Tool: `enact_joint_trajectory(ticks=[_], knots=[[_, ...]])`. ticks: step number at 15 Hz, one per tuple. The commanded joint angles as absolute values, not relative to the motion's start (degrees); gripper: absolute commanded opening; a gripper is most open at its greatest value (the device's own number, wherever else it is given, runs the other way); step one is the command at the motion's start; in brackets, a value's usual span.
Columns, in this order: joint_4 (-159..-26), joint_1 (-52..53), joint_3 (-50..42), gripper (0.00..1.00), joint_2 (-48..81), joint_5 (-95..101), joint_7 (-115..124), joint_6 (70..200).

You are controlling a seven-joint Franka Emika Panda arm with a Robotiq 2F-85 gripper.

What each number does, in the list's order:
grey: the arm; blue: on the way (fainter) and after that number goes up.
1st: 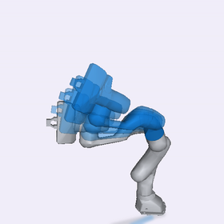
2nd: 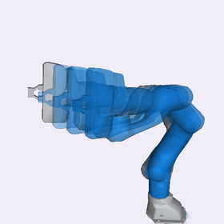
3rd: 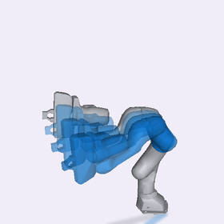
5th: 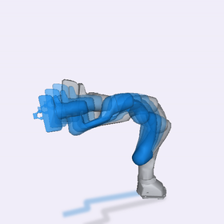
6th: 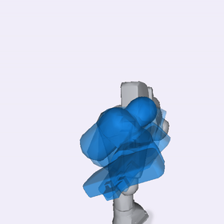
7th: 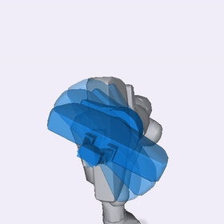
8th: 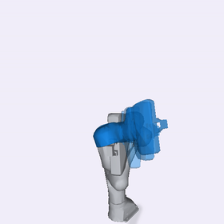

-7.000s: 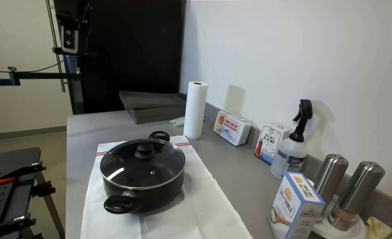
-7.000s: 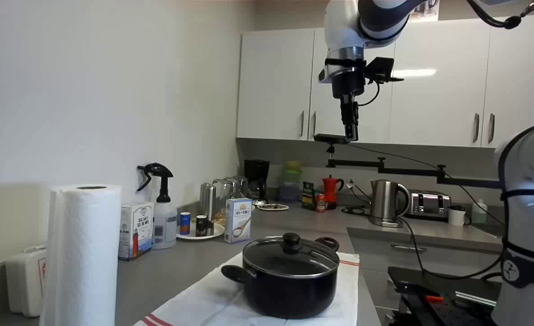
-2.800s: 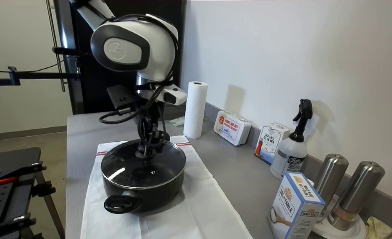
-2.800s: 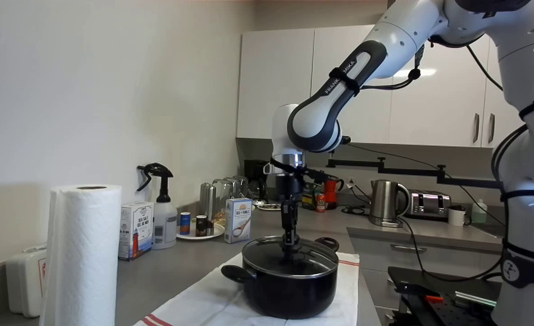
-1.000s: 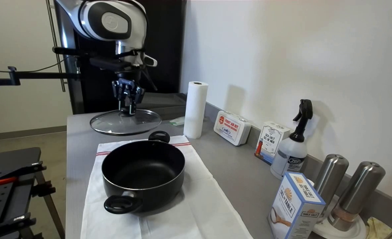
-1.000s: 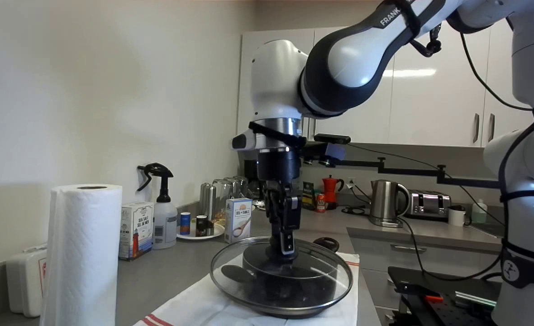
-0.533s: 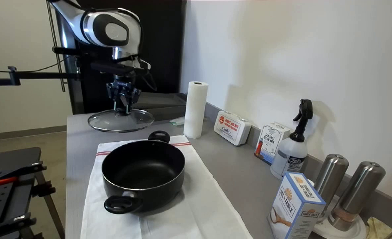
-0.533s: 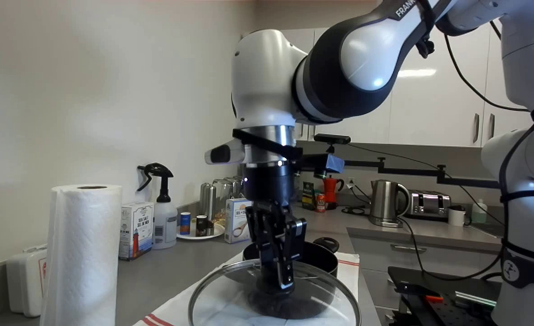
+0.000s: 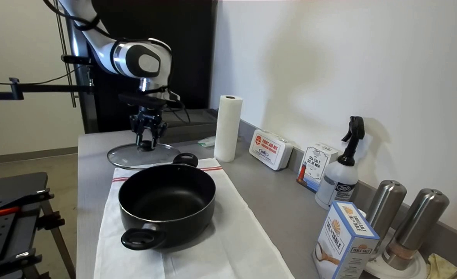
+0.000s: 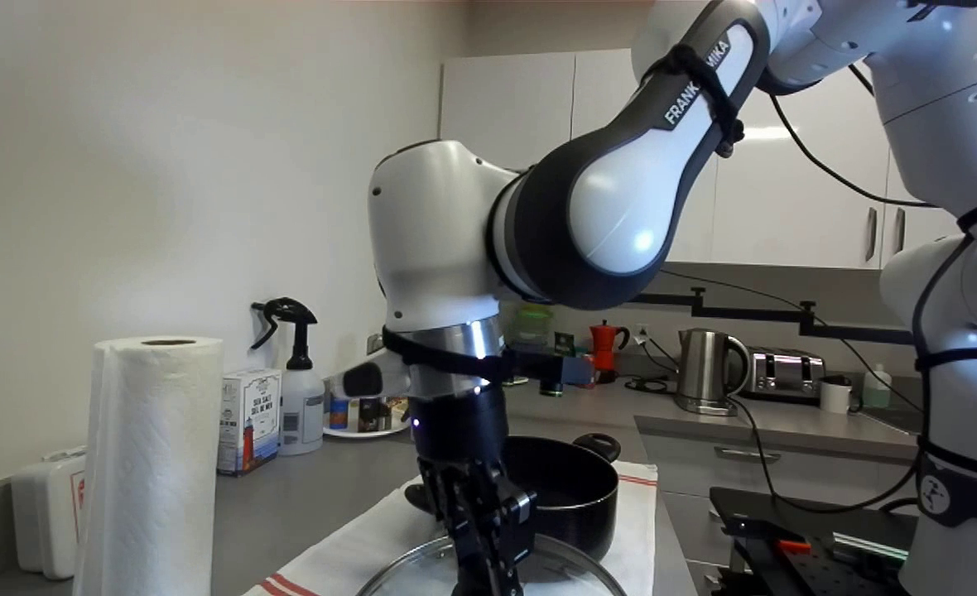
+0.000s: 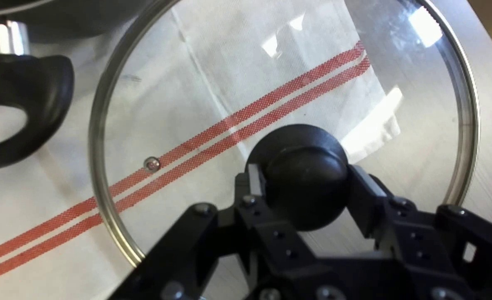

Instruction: Pick up the lid from the pot and put it on the counter

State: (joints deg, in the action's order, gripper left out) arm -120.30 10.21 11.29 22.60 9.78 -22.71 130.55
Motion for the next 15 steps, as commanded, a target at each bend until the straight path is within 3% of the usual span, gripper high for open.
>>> enact_joint_trajectory(ticks=[1,15], knots=[[-116.06,9.44,11.83,0.25,25.59,10.17,-25.36,130.2],[-115.07,5.09,12.27,0.25,30.81,9.1,-29.67,139.18]])
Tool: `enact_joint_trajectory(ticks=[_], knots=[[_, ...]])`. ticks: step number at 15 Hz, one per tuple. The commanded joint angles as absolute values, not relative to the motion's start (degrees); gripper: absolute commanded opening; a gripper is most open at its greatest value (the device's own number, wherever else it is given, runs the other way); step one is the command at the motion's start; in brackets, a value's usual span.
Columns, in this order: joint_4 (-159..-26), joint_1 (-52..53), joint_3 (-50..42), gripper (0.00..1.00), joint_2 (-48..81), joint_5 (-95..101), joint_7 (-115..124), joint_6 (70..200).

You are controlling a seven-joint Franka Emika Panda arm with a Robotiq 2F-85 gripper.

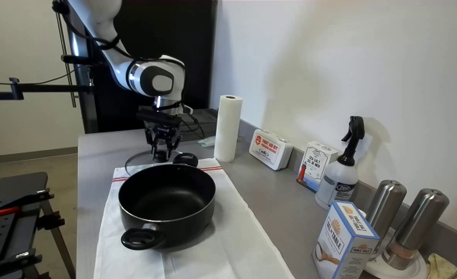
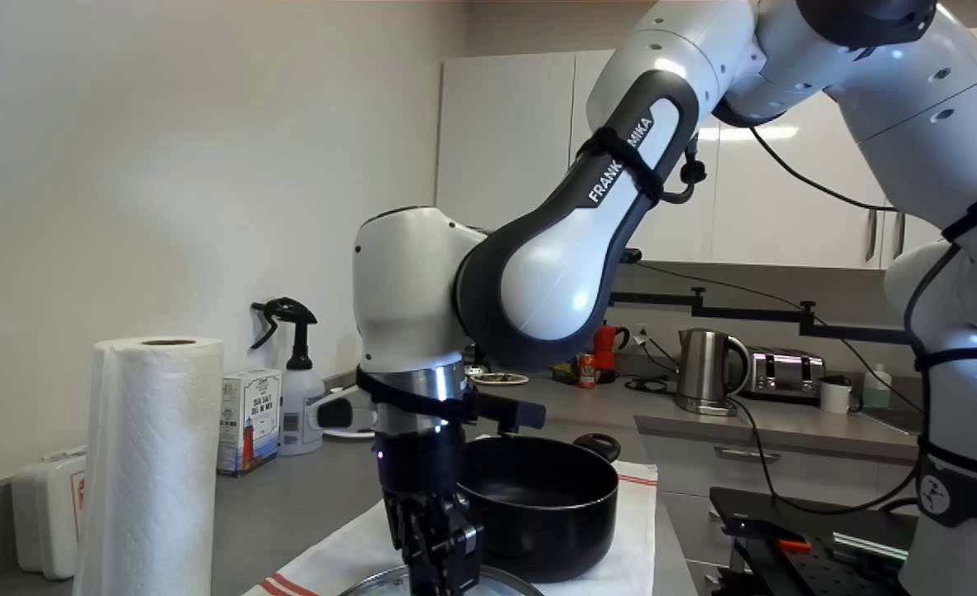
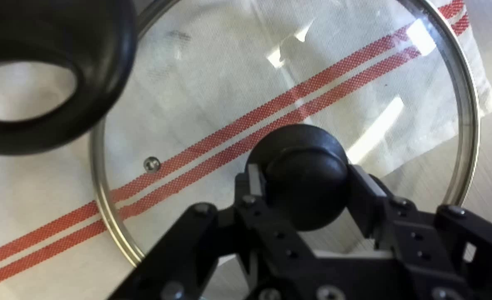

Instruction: Pick up the lid from the pot and put it on the counter

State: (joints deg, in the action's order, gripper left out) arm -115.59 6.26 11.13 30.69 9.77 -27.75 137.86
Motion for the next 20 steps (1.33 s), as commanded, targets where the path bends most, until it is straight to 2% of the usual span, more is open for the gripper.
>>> enact_joint_trajectory(ticks=[1,17,18,20], knots=[[-115.13,4.88,12.4,0.25,30.9,9.04,-30.01,139.48],[-115.5,3.51,13.22,0.26,34.21,9.49,-33.18,139.51],[-115.52,3.5,13.22,0.75,34.17,9.48,-33.27,139.44],[-115.6,3.44,13.26,0.82,34.45,9.42,-33.93,139.2]])
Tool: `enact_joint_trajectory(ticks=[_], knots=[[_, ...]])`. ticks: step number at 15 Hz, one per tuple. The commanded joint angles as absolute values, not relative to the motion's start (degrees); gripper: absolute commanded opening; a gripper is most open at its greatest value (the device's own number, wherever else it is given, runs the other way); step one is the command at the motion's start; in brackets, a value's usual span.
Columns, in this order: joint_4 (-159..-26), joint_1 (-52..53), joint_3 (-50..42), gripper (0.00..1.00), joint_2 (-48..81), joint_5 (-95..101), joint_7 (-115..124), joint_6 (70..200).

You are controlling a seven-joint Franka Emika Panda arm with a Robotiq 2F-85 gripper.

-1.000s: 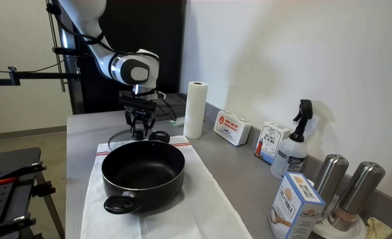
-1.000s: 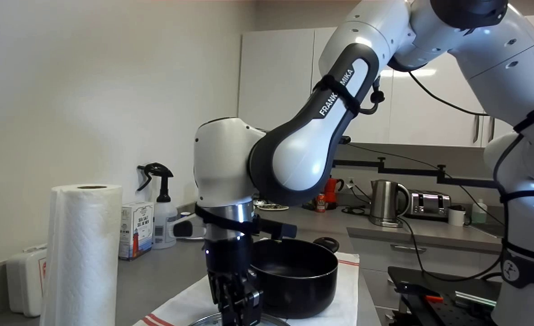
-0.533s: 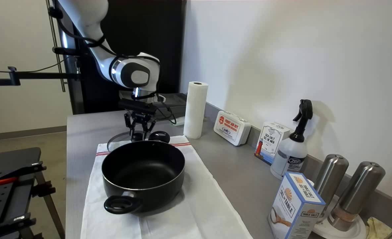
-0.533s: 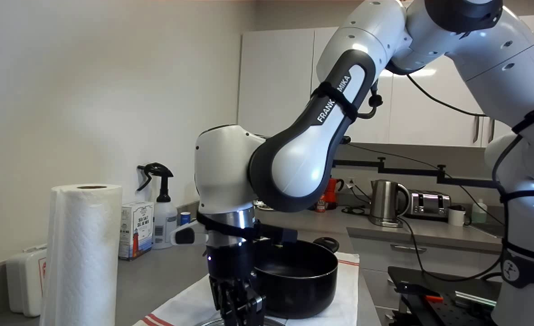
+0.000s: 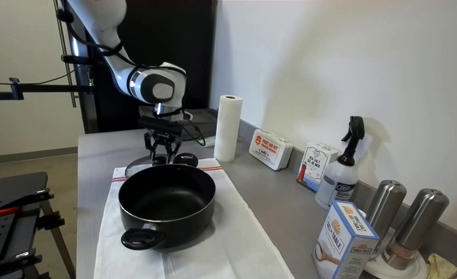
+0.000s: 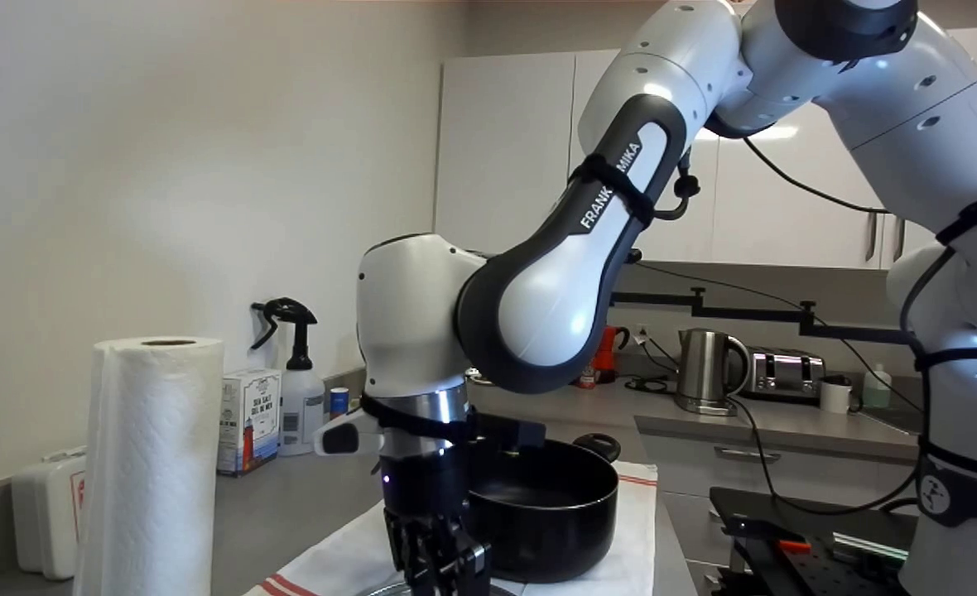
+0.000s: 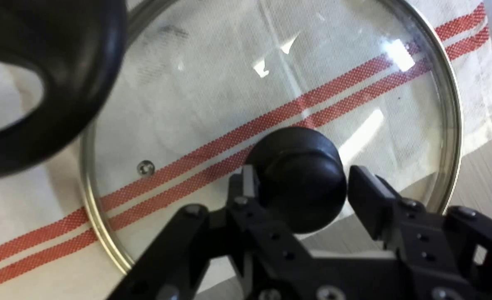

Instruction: Pick up the lid from the pot and put it on the counter

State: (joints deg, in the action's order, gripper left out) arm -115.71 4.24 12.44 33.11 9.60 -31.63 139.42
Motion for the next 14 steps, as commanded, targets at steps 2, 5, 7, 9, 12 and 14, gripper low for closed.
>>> enact_joint_trajectory(ticks=[2,5,7,9,12,14], knots=[[-115.6,3.36,13.31,0.97,34.72,9.33,-34.66,139.14],[-115.79,3.09,13.56,1.0,34.24,8.92,-35.43,139.15],[-116.3,2.84,13.94,1.0,32.95,8.56,-35.69,138.97],[-117.43,2.24,14.77,1.0,30.99,8.0,-36.15,139.46],[-119.01,1.83,15.64,1.0,27.22,7.61,-36.58,139.78],[-119.93,2.02,15.75,1.0,24.27,7.58,-36.79,139.27]])
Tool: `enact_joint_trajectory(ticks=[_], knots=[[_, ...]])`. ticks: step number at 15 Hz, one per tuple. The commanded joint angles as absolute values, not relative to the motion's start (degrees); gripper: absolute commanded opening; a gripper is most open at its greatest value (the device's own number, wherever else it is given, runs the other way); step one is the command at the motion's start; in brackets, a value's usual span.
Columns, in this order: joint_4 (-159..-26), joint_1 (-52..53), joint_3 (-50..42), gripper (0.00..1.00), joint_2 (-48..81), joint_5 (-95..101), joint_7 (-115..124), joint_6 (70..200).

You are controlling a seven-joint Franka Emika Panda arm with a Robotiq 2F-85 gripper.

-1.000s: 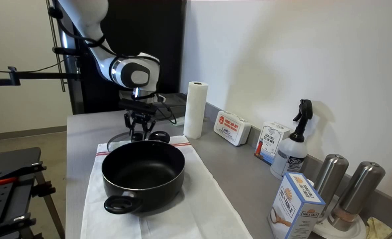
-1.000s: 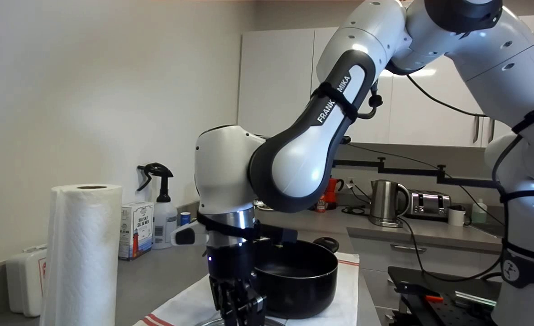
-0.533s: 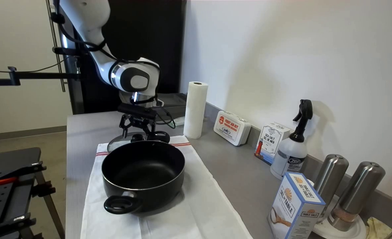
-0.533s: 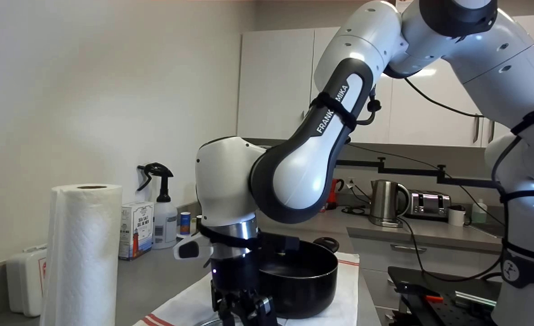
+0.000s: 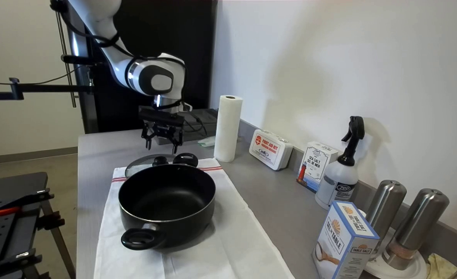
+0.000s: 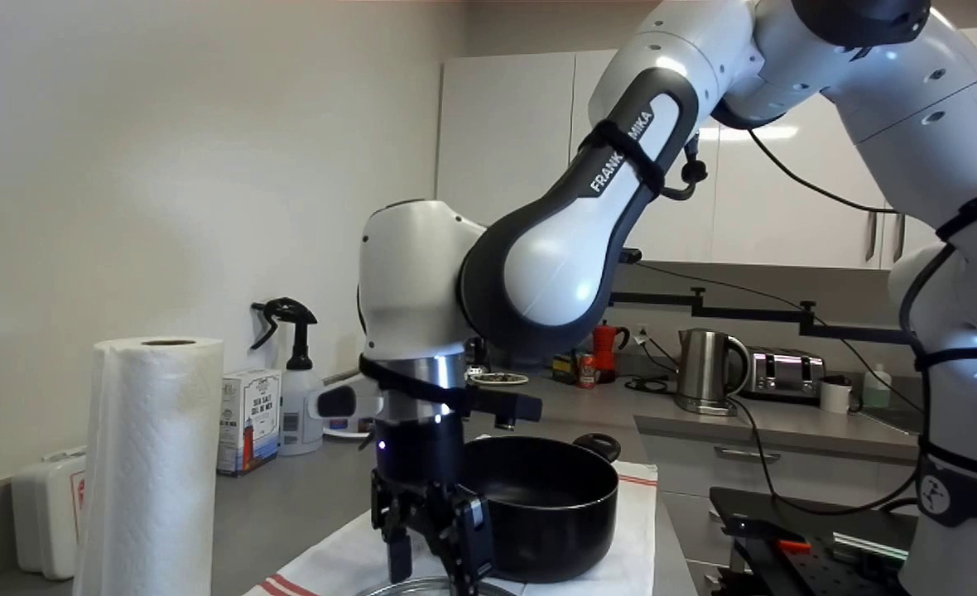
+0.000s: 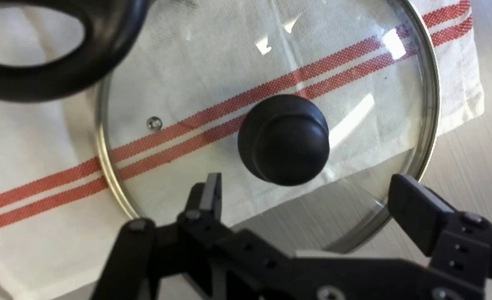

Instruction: Pick up the lid from the pot and put it on the counter

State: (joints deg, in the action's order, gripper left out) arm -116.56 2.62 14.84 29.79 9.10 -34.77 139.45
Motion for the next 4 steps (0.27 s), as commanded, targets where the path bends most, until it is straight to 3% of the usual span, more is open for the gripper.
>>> enact_joint_trajectory(ticks=[1,4], knots=[[-120.38,2.24,15.66,1.0,22.84,7.66,-36.69,138.93],[-121.52,2.04,15.97,1.0,19.56,6.51,-37.84,138.67]])
